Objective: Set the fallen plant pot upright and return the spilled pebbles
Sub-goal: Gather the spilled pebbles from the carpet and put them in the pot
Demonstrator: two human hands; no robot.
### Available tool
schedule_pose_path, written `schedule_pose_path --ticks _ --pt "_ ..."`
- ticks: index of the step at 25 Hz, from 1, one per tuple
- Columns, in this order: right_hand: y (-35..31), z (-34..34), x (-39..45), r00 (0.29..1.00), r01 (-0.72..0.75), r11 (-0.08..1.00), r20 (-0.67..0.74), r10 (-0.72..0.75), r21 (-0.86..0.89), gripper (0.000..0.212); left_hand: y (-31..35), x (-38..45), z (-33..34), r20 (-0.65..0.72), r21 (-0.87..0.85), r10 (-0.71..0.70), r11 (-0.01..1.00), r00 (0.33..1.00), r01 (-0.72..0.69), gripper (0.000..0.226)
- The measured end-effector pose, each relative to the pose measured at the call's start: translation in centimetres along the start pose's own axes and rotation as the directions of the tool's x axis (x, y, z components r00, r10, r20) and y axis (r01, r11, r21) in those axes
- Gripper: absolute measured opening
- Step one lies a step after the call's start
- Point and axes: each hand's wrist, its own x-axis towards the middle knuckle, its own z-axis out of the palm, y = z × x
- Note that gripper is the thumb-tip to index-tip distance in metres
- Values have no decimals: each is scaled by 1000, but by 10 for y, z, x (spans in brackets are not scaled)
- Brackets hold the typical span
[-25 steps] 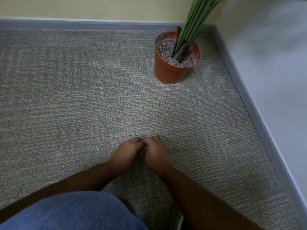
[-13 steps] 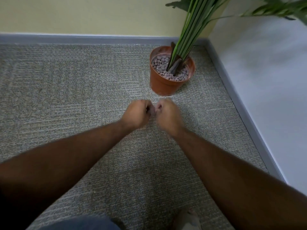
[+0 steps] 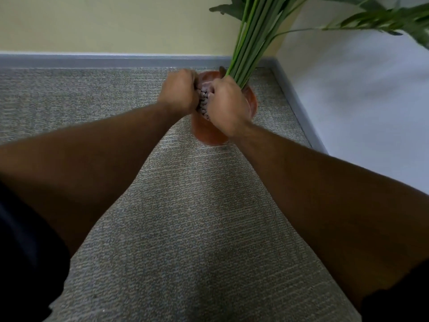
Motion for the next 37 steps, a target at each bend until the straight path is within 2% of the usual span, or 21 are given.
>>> schedule_pose_path --ticks 5,11,15,18,22,26,29,37 --pt "1 16 -4 997 78 995 25 -77 -60 25 -7 13 14 -27 37 8 999 1000 -7 12" --pt "8 31 -1 982 68 995 179 -53 -79 48 -3 13 22 2 43 34 999 999 -34 13" --pt "12 35 -2 961 137 990 246 -127 -24 52 -4 10 21 22 55 116 992 993 -117 18" --pt "19 36 -2 959 158 987 234 -157 15 52 -11 3 24 -46 110 180 979 983 -174 27" --pt "24 33 -11 952 181 982 259 -162 -51 44 -25 -19 21 -86 219 78 974 993 -58 27" --pt "10 12 -34 932 122 982 358 -64 -143 51 -13 -64 3 74 276 -60 960 995 37 45" --pt "-4 -20 -54 887 76 979 462 22 -191 59 4 -95 -26 182 266 -221 949 958 168 57" --pt "-73 -160 -80 845 7 978 523 106 -209 63 92 -151 -153 281 292 -289 934 915 206 66"
